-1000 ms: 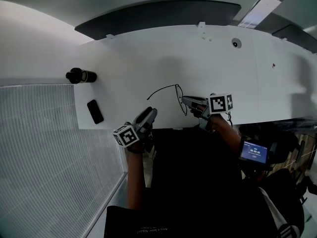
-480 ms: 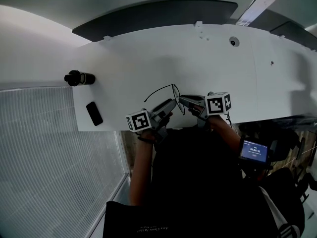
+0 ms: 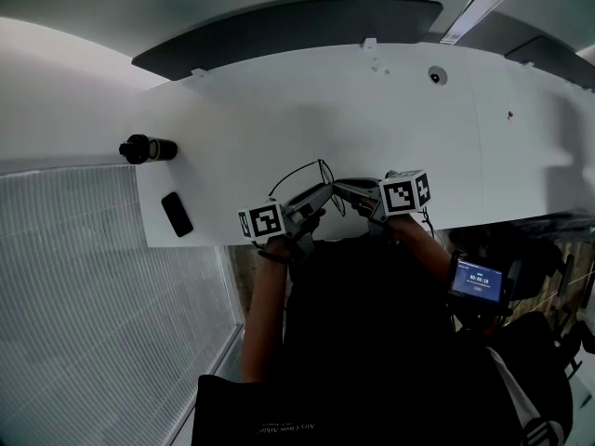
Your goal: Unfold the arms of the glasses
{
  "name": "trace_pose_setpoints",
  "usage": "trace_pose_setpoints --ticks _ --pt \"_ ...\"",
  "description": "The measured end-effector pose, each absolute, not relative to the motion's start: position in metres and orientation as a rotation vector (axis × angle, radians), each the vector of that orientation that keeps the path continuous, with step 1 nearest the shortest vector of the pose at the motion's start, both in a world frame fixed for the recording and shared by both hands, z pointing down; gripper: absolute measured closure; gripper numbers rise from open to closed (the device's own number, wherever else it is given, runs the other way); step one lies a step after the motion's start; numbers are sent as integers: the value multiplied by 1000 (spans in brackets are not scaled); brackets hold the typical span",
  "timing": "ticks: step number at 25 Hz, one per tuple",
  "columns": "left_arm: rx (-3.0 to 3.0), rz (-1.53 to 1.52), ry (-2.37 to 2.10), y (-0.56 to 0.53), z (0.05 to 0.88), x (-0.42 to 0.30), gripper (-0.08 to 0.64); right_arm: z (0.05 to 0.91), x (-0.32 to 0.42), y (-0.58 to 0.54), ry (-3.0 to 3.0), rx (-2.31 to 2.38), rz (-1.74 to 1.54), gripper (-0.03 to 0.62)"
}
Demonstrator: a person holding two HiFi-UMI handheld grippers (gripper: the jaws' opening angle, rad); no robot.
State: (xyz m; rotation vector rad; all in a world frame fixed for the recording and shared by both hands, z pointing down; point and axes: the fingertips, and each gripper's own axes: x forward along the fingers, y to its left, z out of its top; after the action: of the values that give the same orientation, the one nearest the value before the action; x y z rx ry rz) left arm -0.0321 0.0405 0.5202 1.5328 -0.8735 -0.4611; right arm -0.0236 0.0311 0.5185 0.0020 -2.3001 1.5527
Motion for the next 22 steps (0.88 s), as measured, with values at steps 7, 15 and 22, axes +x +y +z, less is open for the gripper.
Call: trace_pose_setpoints --ticks 7,15,22 --pt "1516 -447 -900 41 523 -34 535 519 -25 33 -2300 -1 1543 569" --pt "1524 -451 -887 39 520 -34 540 518 -24 31 -2304 0 1561 569" --pt "1519 -448 -911 41 520 -37 541 521 -18 25 -2300 41 1592 570"
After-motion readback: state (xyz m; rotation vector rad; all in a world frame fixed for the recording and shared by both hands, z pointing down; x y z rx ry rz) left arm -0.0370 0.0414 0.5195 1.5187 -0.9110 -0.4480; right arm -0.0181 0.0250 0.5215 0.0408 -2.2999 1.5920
